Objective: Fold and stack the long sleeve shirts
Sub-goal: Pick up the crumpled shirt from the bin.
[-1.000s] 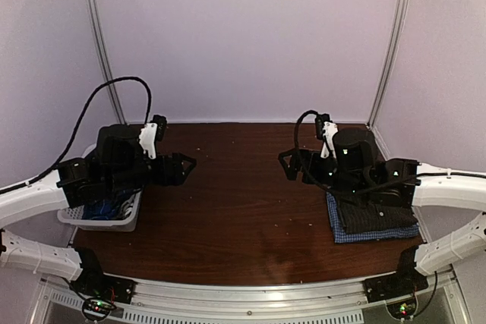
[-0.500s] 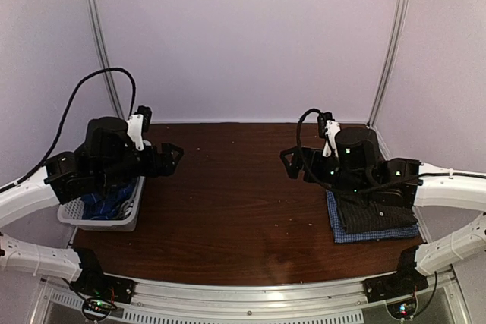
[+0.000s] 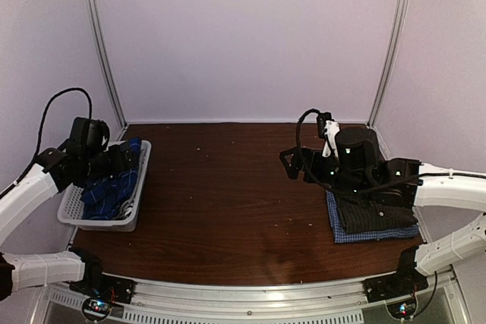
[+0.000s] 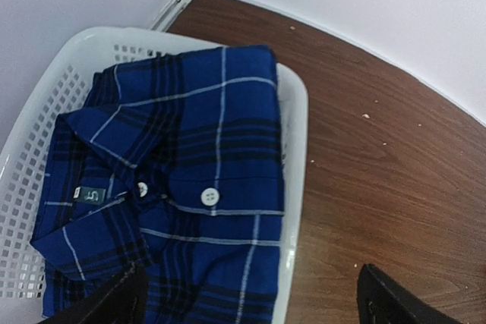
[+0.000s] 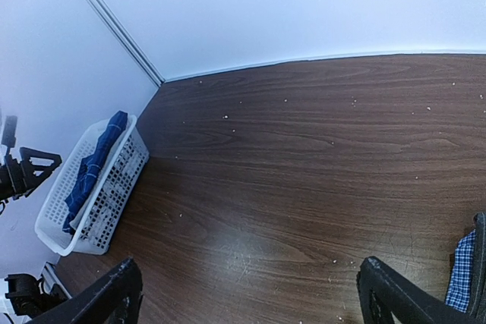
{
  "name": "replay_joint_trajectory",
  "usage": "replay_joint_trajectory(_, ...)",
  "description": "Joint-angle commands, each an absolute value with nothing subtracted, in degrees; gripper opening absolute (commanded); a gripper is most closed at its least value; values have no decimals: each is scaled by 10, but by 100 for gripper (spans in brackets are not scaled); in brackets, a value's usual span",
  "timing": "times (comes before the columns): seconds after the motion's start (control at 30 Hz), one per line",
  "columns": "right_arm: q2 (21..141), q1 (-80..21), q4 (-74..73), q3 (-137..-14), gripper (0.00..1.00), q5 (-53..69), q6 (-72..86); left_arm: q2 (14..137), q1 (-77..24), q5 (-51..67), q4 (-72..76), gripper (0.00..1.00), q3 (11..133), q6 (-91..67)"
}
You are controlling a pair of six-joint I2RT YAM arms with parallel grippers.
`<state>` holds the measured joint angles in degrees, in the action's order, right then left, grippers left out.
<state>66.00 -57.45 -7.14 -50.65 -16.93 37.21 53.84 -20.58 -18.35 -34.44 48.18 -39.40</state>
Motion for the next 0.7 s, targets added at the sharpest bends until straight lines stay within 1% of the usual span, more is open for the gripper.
replay_joint_trajectory(0.0, 657, -572, -71, -509, 100, -162, 362, 560, -113, -99, -332, 98, 455, -377)
replay_joint_trajectory(0.2, 654, -572, -69, -506, 100, -153, 363, 637, 39, -2, -268, 98, 425, -369)
replay_joint_trajectory(0.27, 651, -572, -66, -502, 100, -150, 365, 673, 88, 49, -236, 97, 412, -370)
replay_joint_trajectory(0.37, 647, -572, -59, -494, 100, -145, 368, 739, 128, 87, -203, 93, 408, -368)
replay_joint_trajectory(0.43, 644, -572, -56, -490, 100, -141, 369, 773, 130, 79, -191, 90, 412, -366)
replay_joint_trajectory(0.5, 644, -572, -54, -488, 100, -137, 370, 787, 131, 88, -184, 85, 413, -369)
replay_joint_trajectory(0.57, 642, -572, -51, -483, 100, -135, 371, 783, 131, 84, -174, 76, 407, -376)
replay_joint_trajectory(0.6, 640, -572, -49, -481, 100, -135, 370, 779, 131, 82, -173, 69, 405, -377)
replay_joint_trajectory(0.67, 638, -572, -47, -478, 100, -134, 371, 770, 131, 77, -175, 51, 404, -375)
